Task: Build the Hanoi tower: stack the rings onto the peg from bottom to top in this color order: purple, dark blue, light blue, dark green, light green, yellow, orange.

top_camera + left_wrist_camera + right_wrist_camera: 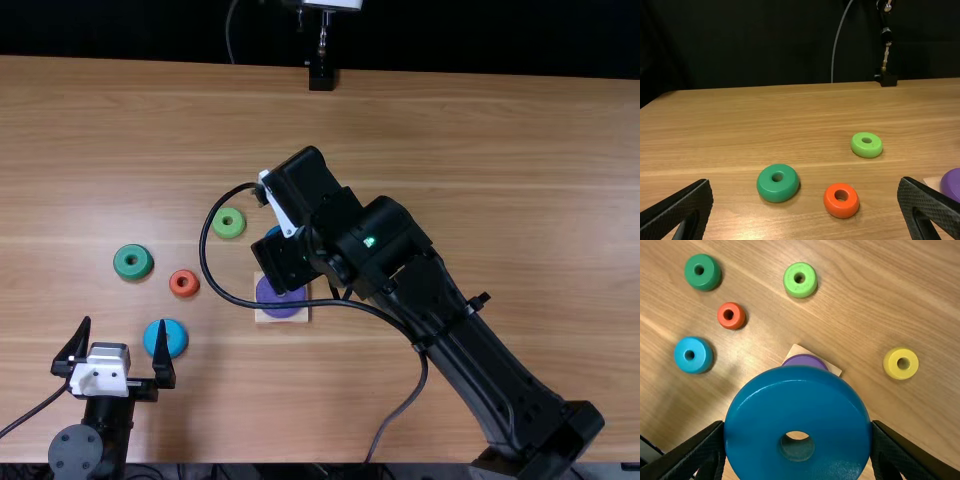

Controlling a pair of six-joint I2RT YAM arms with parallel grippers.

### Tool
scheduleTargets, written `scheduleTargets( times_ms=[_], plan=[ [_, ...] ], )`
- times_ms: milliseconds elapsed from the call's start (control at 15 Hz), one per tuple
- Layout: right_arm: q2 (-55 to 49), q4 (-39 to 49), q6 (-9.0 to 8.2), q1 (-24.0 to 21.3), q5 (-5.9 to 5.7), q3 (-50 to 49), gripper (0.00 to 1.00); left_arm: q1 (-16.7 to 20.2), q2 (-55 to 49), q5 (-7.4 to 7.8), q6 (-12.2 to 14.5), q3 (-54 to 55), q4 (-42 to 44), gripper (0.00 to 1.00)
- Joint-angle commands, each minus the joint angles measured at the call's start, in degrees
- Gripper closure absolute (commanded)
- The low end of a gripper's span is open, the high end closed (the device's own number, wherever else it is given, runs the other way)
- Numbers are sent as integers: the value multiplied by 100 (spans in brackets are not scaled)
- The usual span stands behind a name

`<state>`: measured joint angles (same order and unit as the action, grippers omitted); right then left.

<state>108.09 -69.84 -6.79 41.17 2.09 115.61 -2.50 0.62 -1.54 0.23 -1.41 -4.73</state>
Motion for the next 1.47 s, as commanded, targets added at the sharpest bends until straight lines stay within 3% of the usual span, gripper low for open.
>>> scheduleTargets(
  times_ms=[0,1267,1333,1400],
  plan=[
    [72,28,-49,137,23,146,100,66,-62,-46,72,141,-96,0],
    [485,-4,-39,128,13,32,100,66,-62,-46,72,141,-96,0],
    [476,7,-49,128,-8,84,97,66,-62,-46,72,141,-96,0],
    [476,-25,-39,128,-19,102,47,66,-62,-46,72,141,-96,0]
  ],
)
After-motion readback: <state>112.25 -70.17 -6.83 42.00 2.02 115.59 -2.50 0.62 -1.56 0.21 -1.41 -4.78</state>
